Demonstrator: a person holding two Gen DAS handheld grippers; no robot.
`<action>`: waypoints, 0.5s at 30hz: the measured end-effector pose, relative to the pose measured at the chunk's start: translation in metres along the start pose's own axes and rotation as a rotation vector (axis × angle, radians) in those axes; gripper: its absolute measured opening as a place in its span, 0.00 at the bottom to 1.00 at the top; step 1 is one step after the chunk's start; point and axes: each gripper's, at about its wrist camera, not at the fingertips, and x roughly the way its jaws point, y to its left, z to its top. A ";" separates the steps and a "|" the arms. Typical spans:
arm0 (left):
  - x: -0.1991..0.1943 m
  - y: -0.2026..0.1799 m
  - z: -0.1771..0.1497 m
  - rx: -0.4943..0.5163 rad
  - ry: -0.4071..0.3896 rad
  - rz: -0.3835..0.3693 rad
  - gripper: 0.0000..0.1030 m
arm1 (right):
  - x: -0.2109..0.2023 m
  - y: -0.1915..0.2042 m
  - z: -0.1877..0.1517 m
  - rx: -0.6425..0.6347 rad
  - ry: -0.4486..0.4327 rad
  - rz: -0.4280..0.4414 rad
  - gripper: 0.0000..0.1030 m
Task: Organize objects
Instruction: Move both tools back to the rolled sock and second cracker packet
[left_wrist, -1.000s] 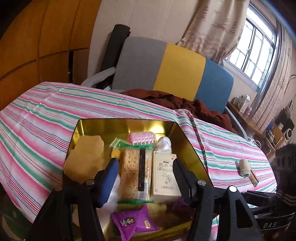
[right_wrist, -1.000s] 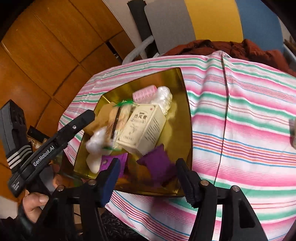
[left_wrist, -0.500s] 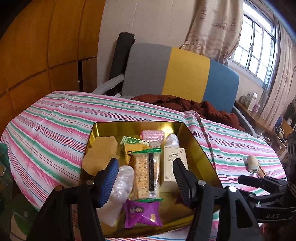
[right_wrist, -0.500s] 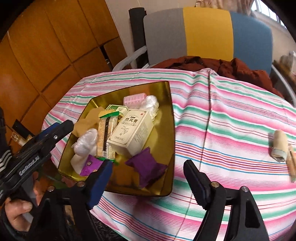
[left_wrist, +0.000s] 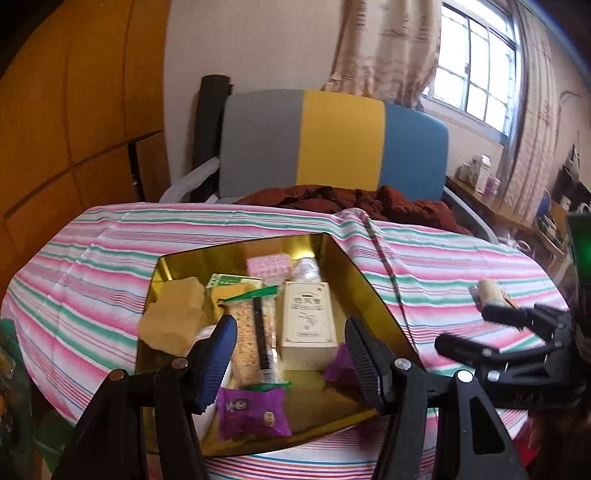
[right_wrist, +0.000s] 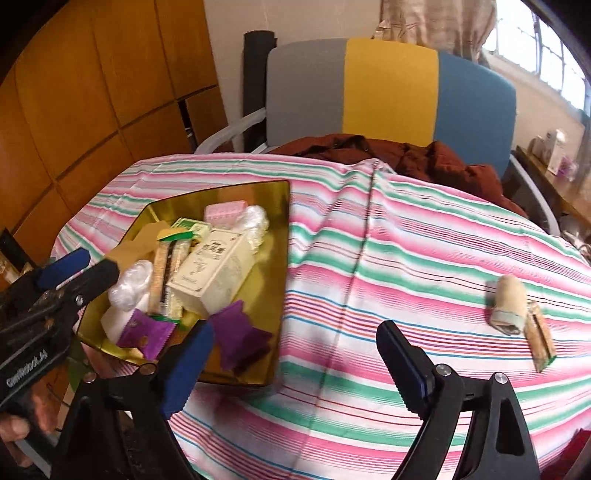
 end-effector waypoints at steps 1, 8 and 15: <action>0.001 -0.002 0.000 0.005 0.002 -0.004 0.60 | -0.001 -0.005 0.000 0.007 0.000 -0.009 0.92; 0.008 -0.019 -0.007 0.034 0.035 -0.059 0.60 | 0.002 -0.040 -0.003 0.063 0.029 -0.060 0.92; 0.007 -0.037 -0.009 0.080 0.032 -0.112 0.60 | -0.001 -0.073 -0.007 0.116 0.033 -0.101 0.95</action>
